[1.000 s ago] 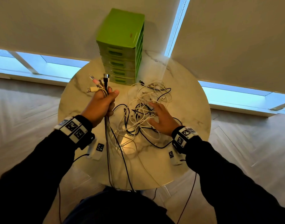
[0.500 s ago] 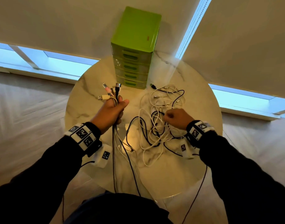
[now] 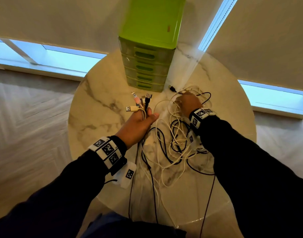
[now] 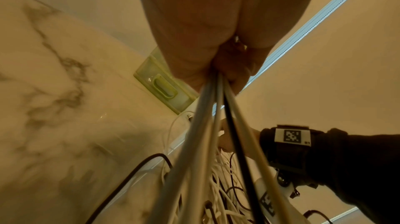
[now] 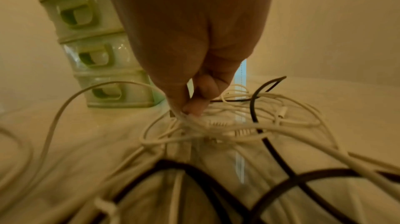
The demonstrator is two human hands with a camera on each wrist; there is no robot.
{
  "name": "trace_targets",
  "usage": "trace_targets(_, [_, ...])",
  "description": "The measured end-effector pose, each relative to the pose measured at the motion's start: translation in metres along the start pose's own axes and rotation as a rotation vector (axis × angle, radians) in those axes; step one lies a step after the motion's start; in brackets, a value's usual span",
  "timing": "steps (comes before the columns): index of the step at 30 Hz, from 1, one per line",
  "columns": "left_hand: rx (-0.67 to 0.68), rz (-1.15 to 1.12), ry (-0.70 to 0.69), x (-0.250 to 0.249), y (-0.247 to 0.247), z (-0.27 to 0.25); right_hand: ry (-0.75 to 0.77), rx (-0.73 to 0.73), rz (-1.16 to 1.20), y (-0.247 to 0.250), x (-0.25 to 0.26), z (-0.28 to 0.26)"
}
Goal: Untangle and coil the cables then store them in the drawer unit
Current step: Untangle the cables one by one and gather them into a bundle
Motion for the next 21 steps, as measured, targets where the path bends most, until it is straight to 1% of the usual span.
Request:
trace_targets(2, [0.007, -0.027, 0.022, 0.002, -0.004, 0.002, 0.034, -0.011, -0.034, -0.007, 0.003, -0.003])
trace_targets(4, [0.004, -0.037, 0.031, 0.002, -0.006, 0.003, 0.035, -0.065, -0.018, -0.006, 0.002, -0.010])
trace_targets(6, [0.006, -0.030, 0.024, 0.002, -0.007, 0.003, 0.046, -0.170, -0.042, 0.011, 0.000, -0.018])
trace_targets(7, [0.005, -0.027, 0.018, 0.002, -0.007, 0.003, 0.026, -0.244, -0.013, 0.026, -0.004, -0.021])
trace_targets(8, [-0.002, -0.023, 0.012, 0.002, -0.007, 0.003, -0.002, -0.323, 0.078, 0.046, -0.012, -0.024])
trace_targets(9, [-0.016, -0.013, 0.007, 0.002, -0.005, 0.004, -0.029, -0.401, 0.227, 0.068, -0.021, -0.028])
trace_targets(10, [-0.029, 0.001, -0.002, 0.001, -0.004, 0.003, -0.046, -0.466, 0.423, 0.091, -0.030, -0.033])
trace_targets(12, [-0.048, 0.021, -0.035, -0.002, -0.003, 0.000, -0.009, -0.555, 0.798, 0.139, -0.037, -0.048])
trace_targets(13, [-0.057, 0.009, -0.055, -0.005, -0.005, -0.002, 0.038, -0.575, 0.919, 0.162, -0.035, -0.058])
trace_targets(15, [-0.098, -0.064, -0.073, -0.006, -0.004, -0.007, 0.147, -0.549, 1.046, 0.193, -0.018, -0.078])
trace_targets(17, [-0.133, -0.182, -0.085, -0.010, -0.008, -0.013, 0.215, -0.460, 1.077, 0.197, 0.008, -0.102])
trace_targets(19, [-0.147, -0.276, -0.103, -0.016, -0.013, -0.021, 0.276, -0.342, 1.075, 0.174, 0.036, -0.127])
trace_targets(21, [-0.146, -0.307, -0.133, -0.023, -0.018, -0.031, 0.313, -0.214, 1.035, 0.137, 0.060, -0.149])
Point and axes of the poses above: each hand's wrist, its own z-axis towards the middle knuckle, its own y-axis out of the back of the hand, x = y × z, the point moved 9 cm from there along z, towards the middle knuckle, and after that the axes turned 2 degrees about -y, right-handed, at the moved point
